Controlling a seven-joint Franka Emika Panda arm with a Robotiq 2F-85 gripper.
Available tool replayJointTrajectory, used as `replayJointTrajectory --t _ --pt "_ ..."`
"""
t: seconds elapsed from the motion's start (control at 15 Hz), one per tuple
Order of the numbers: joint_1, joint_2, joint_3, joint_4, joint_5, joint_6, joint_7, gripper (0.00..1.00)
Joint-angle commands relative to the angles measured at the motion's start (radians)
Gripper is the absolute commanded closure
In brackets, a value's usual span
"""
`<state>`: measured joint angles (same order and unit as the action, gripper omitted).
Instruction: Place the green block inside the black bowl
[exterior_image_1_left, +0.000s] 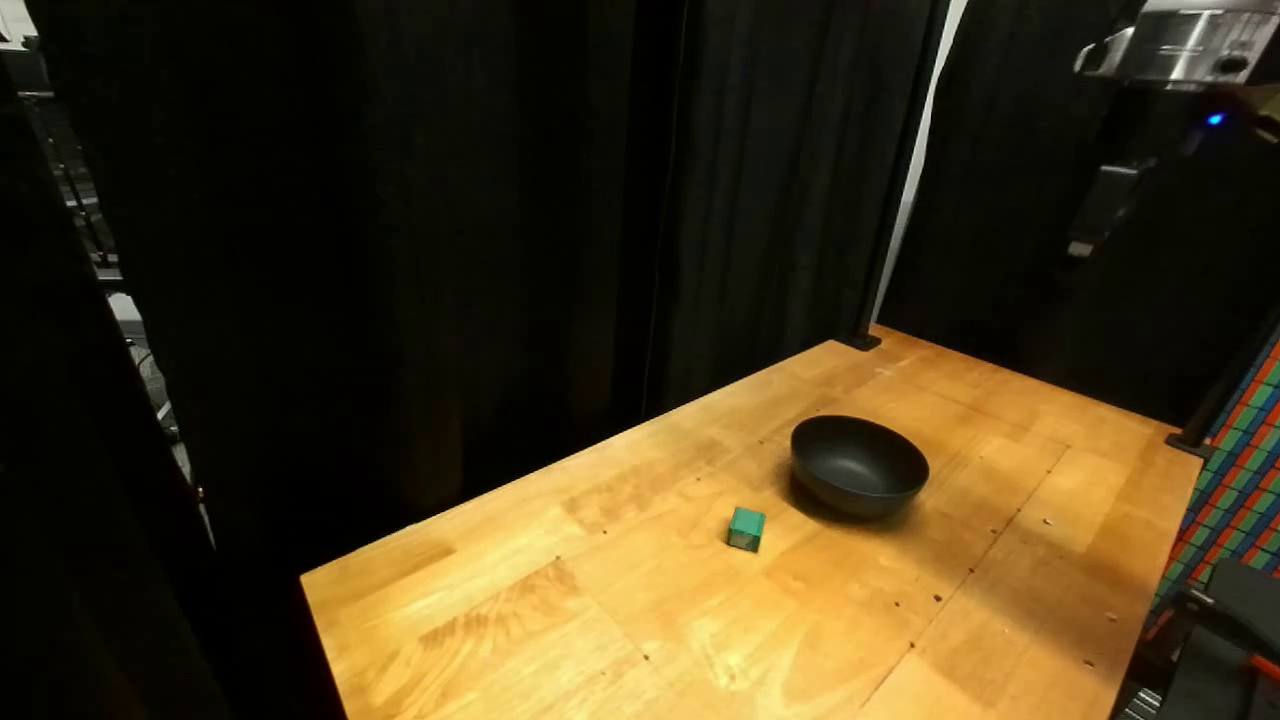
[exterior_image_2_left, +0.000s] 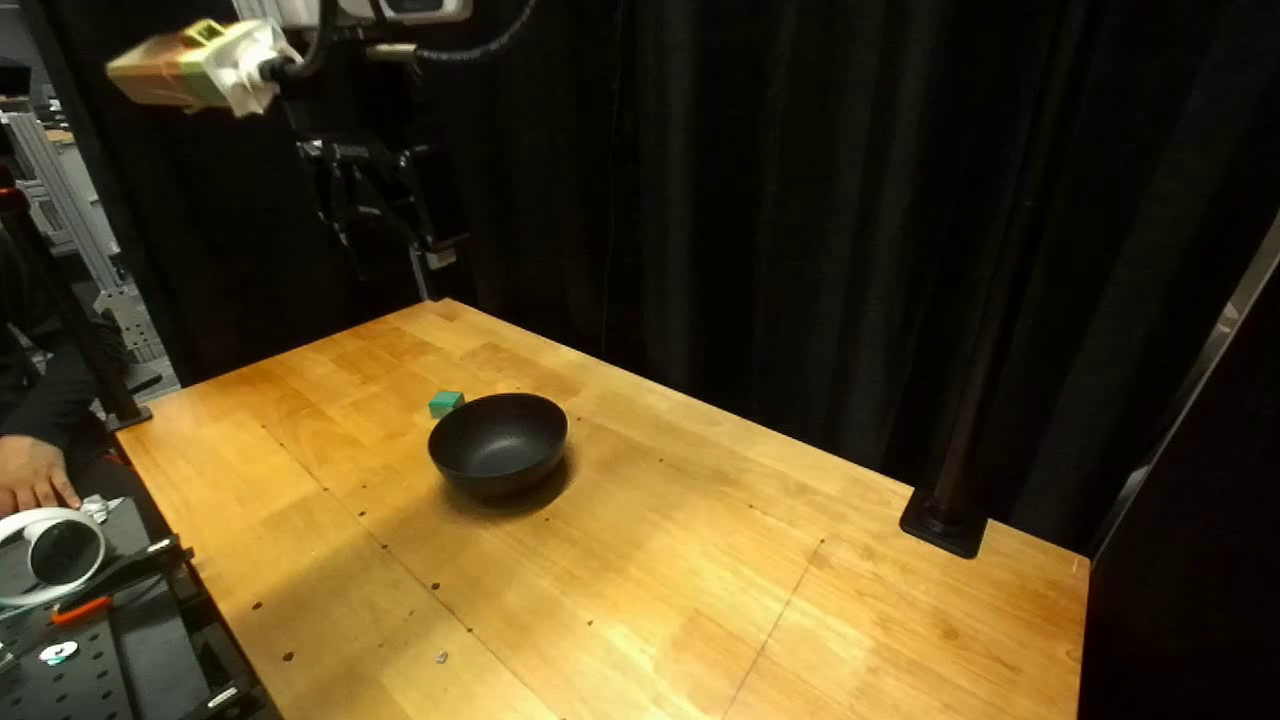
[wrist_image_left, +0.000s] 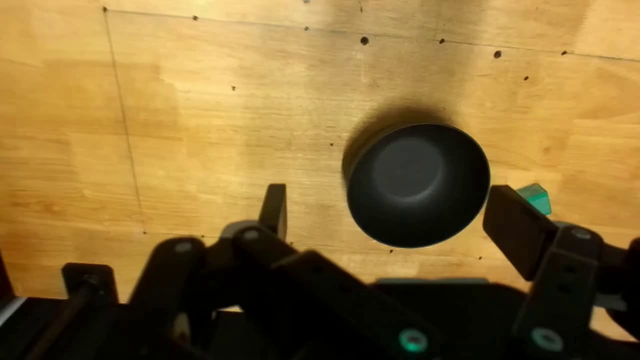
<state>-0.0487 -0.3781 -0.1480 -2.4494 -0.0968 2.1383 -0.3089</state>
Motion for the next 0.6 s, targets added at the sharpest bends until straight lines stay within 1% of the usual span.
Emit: replayJointTrajectory --t 0.0,0.13,0.2,0.53 --pt "0.057 0.104 0.101 0.001 -0.004 0.098 0.088 0.0" --pt "0.088 0.167 0.145 0.012 0.015 0.157 0.133 0.0" --pt "0.104 0.202 0.165 0.008 0.029 0.217 0.161 0.0" --pt "0.151 0.365 0.232 0.029 0.059 0.398 0.228 0.0"
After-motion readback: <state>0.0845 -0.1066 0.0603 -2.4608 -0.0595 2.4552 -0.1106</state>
